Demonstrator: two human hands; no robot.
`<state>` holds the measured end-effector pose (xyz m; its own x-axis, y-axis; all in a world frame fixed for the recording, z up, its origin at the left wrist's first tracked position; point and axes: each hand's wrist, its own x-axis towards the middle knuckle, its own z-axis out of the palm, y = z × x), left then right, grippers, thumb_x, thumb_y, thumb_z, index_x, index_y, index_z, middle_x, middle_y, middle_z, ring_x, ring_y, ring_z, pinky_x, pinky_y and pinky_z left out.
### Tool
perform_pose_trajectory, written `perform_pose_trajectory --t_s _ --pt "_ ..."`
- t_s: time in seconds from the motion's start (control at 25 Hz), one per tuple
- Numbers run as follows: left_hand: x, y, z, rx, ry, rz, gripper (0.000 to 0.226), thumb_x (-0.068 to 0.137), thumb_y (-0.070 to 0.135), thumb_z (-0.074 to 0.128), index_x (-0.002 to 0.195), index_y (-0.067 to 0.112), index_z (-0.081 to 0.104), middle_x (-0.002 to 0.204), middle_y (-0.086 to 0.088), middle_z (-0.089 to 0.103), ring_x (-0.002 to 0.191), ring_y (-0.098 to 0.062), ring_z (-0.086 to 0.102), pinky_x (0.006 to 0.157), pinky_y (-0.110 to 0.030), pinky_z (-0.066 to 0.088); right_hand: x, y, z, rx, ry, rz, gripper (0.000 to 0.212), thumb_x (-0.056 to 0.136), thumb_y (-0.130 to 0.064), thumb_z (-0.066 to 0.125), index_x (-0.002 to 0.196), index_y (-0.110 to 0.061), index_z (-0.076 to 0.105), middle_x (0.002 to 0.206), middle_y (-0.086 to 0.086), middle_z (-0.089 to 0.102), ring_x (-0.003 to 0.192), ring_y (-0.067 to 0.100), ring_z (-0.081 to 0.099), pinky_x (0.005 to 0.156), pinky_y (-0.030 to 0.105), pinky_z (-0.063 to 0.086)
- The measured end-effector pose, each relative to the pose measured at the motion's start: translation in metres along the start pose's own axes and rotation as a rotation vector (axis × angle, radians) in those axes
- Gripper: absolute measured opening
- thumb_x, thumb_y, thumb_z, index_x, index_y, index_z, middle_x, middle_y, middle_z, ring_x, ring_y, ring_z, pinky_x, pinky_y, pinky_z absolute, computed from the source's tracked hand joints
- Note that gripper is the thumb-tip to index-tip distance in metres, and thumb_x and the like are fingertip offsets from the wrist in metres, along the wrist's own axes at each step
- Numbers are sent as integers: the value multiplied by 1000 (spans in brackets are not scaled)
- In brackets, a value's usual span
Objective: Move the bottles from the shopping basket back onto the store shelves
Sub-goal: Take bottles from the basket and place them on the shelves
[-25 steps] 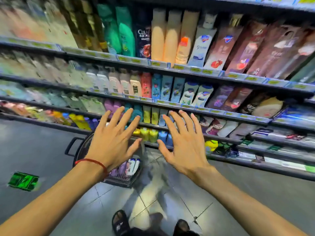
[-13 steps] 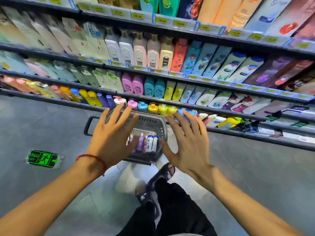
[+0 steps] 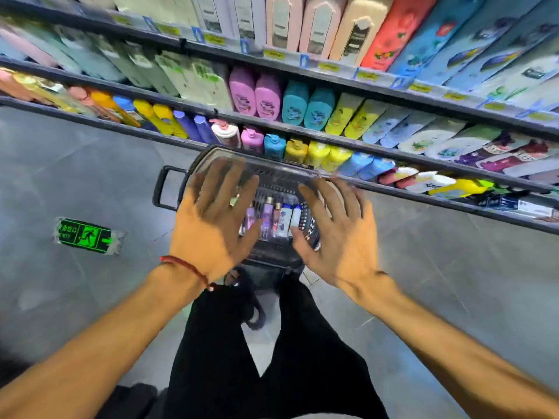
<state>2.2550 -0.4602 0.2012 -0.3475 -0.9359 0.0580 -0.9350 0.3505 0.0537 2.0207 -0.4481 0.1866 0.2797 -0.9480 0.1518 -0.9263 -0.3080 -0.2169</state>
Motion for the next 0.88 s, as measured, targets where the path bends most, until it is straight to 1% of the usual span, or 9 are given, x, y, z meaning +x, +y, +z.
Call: perform_pose_trajectory --t_s 0.08,0.24,0.44,0.56,0.72,0.88 --pt "7 -8 23 -19 -55 -12 60 96 46 52 146 13 54 159 -16 41 146 -42 36 113 -56 36 8 -6 22 31 -21 42 57 92 -43 62 141 -13 62 145 10 59 139 37 48 115 47 35" --pt "13 -48 80 -31 -175 30 61 95 48 48 146 15 52 160 -14 38 147 -40 32 113 -54 35 15 -24 82 -35 -73 183 59 94 -46 58 144 -16 58 147 8 57 142 34 45 117 49 33" --pt "15 -98 149 -8 -281 129 63 95 49 55 149 18 46 161 -10 35 150 -35 28 116 -52 30 10 -42 162 -88 -142 325 60 97 -52 53 145 -17 57 149 6 56 144 32 45 119 50 33" --pt "11 -118 191 -30 -338 200 64 94 48 55 150 18 44 161 -10 34 150 -36 27 117 -54 29 2 -50 211 -115 -198 363 61 98 -53 53 147 -17 55 150 7 55 144 33 44 119 52 33" --pt "3 -130 243 -30 -381 220 64 95 47 53 151 18 43 160 -10 36 150 -35 27 116 -55 30 -10 -47 264 -133 -173 349 61 99 -53 52 144 -13 58 146 10 59 141 34 48 117 53 36" --pt "1 -133 308 -81 -389 254 59 95 43 54 146 15 48 156 -9 41 147 -36 32 115 -55 31 -22 -28 321 -157 -281 363 67 99 -57 48 149 -14 51 151 10 54 143 33 46 119 51 34"
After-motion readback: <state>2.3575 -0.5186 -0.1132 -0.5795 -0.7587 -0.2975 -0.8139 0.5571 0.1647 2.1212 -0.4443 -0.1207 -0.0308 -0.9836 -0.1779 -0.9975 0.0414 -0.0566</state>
